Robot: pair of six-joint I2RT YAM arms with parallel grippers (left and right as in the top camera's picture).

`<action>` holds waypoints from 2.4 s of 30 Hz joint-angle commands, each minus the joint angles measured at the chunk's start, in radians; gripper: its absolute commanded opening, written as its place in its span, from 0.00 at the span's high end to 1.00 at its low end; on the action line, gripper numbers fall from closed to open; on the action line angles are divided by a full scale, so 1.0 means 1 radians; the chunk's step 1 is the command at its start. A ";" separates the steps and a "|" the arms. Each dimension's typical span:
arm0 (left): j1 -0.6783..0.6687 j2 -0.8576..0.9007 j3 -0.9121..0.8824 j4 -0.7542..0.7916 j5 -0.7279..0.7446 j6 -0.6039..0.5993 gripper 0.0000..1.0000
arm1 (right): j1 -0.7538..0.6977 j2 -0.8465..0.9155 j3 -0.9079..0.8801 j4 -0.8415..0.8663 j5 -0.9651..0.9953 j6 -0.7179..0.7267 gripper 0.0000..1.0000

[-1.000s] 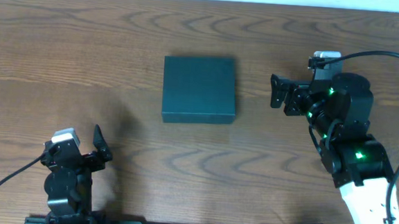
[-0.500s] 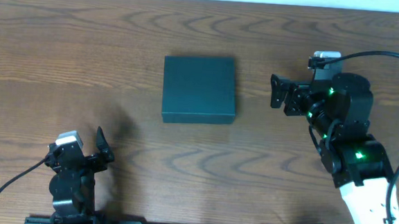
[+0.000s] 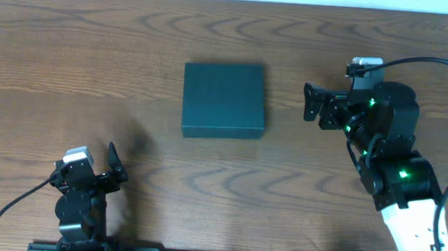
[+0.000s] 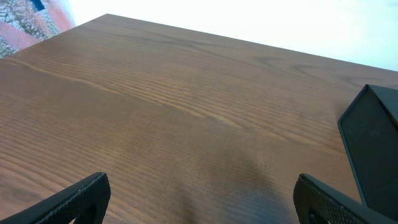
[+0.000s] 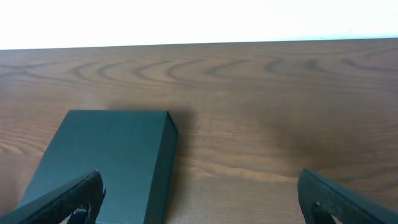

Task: Pack container

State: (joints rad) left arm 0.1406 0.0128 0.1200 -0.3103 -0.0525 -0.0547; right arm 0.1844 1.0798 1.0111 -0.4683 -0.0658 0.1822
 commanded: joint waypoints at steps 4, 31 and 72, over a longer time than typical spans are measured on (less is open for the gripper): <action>0.003 -0.008 -0.025 -0.002 -0.007 0.010 0.05 | 0.006 0.000 0.016 0.000 0.010 -0.011 0.01; 0.003 -0.008 -0.025 -0.002 -0.007 0.010 0.05 | 0.006 -0.072 0.016 -0.045 0.010 -0.011 0.01; 0.003 -0.008 -0.025 -0.002 -0.007 0.010 0.05 | -0.041 -1.075 -0.885 0.034 0.174 0.093 0.01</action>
State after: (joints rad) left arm 0.1406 0.0109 0.1196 -0.3092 -0.0525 -0.0513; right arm 0.1516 0.0143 0.1364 -0.4332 0.0879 0.2455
